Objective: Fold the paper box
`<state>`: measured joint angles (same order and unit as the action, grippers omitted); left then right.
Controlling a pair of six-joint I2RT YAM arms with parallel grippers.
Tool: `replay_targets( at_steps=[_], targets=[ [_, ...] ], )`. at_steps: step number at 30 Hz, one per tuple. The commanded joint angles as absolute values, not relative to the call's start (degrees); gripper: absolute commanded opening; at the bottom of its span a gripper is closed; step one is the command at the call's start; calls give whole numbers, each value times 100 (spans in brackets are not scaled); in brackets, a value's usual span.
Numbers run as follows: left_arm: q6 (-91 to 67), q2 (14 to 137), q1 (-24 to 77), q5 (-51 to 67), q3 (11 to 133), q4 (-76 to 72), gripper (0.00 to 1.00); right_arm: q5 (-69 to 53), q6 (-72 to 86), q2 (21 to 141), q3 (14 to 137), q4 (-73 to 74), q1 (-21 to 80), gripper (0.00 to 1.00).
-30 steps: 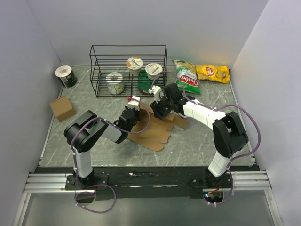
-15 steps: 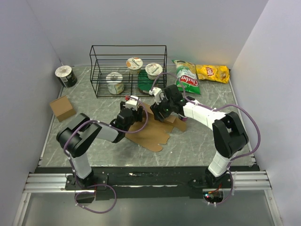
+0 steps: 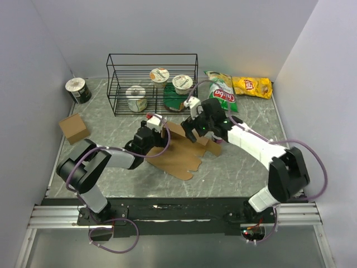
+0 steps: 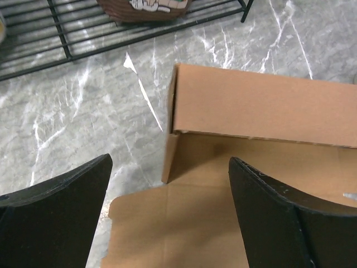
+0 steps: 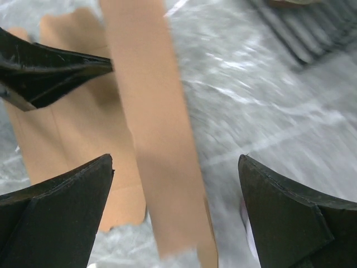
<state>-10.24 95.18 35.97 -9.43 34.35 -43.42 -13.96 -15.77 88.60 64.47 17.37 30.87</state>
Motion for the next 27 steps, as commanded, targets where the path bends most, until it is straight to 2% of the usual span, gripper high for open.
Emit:
replay_targets(
  at_steps=[1,7,11,15,27],
  targets=[
    [-1301,9351,3279,-98,3463,-4324,91,-12,-565,8043,6591,2238,3067,99],
    [-1406,9650,3129,61,3735,-4368,87,177,1272,7217,6303,2707,3006,99],
    [-1389,9852,3094,175,3814,-4587,84,-691,2687,6847,5749,2269,2865,97],
    [-1389,10046,3094,255,3884,-4895,79,-870,3820,6776,5143,1399,2848,94],
    [-1213,10239,3190,18,3858,-5317,64,-651,4456,7039,4658,554,2672,88]
  ],
)
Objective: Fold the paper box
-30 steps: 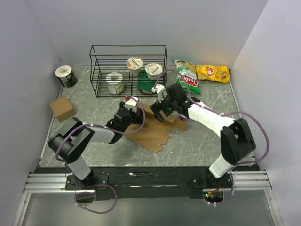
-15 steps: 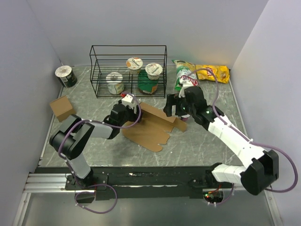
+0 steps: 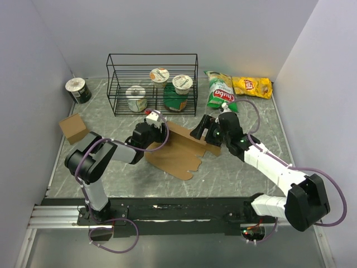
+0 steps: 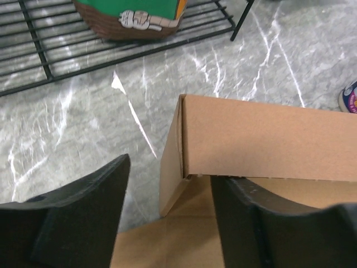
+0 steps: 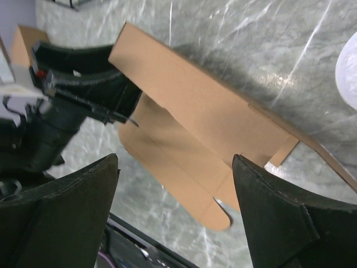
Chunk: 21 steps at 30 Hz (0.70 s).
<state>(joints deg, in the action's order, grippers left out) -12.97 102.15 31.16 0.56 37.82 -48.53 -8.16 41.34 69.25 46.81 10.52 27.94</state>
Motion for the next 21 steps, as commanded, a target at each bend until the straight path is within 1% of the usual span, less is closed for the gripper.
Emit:
replay_targets(
  at_steps=[1,5,6,10,15,21],
  targets=[
    [-1187,10248,3199,18,3858,-5326,63,-633,4439,7084,4667,562,2663,88],
    [-1134,10301,3261,18,3929,-5326,58,-659,4430,7268,4711,729,2646,86],
    [-1125,10309,3296,-156,3929,-5344,55,-633,4447,7269,4676,729,2663,86],
    [-1081,10380,3357,-342,3929,-5388,52,-378,4465,7295,4579,808,2646,86],
    [-1081,10389,3419,-439,3867,-5519,46,-378,4500,7444,4518,695,2646,86],
    [-984,10424,3472,-431,3867,-5607,42,-405,4640,7567,4325,440,2646,86]
  ],
)
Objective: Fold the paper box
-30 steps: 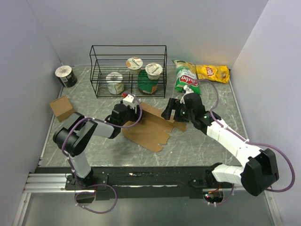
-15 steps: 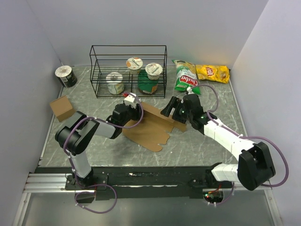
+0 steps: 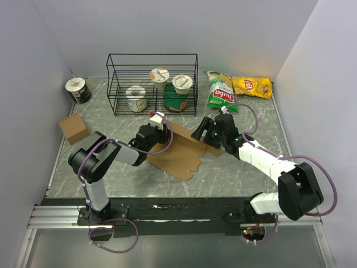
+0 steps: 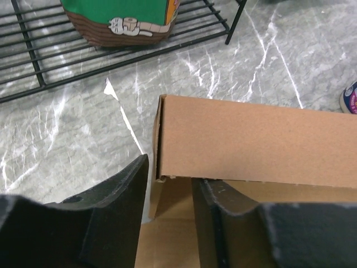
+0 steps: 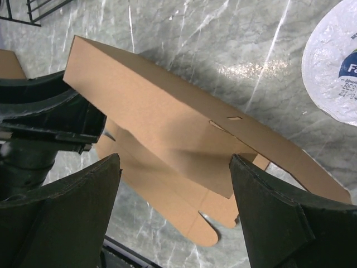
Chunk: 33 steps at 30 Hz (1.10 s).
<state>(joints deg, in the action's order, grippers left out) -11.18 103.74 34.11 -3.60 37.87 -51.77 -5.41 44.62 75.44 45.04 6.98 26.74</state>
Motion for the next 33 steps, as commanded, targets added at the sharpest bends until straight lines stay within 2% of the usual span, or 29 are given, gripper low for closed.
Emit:
replay_targets(
  at_steps=[1,9,21,24,31,33],
  targets=[
    [-976,10441,3480,-422,3867,-5651,41,-369,4658,7567,4289,352,2646,86],
    [-932,10512,3516,-325,3753,-5862,34,-360,4834,7664,4043,-246,2654,85],
    [-984,10442,3568,-308,3533,-5985,32,-580,5211,8007,4017,-957,2619,80],
    [-1002,10407,3595,-351,3481,-6003,32,-554,5308,8051,3982,-1072,2610,77],
    [-1090,10354,3639,-404,3296,-6056,32,-598,5396,8200,4025,-1336,2575,60],
    [-1116,10327,3656,-422,3252,-6064,32,-615,5396,8218,4025,-1380,2558,57]
  ],
)
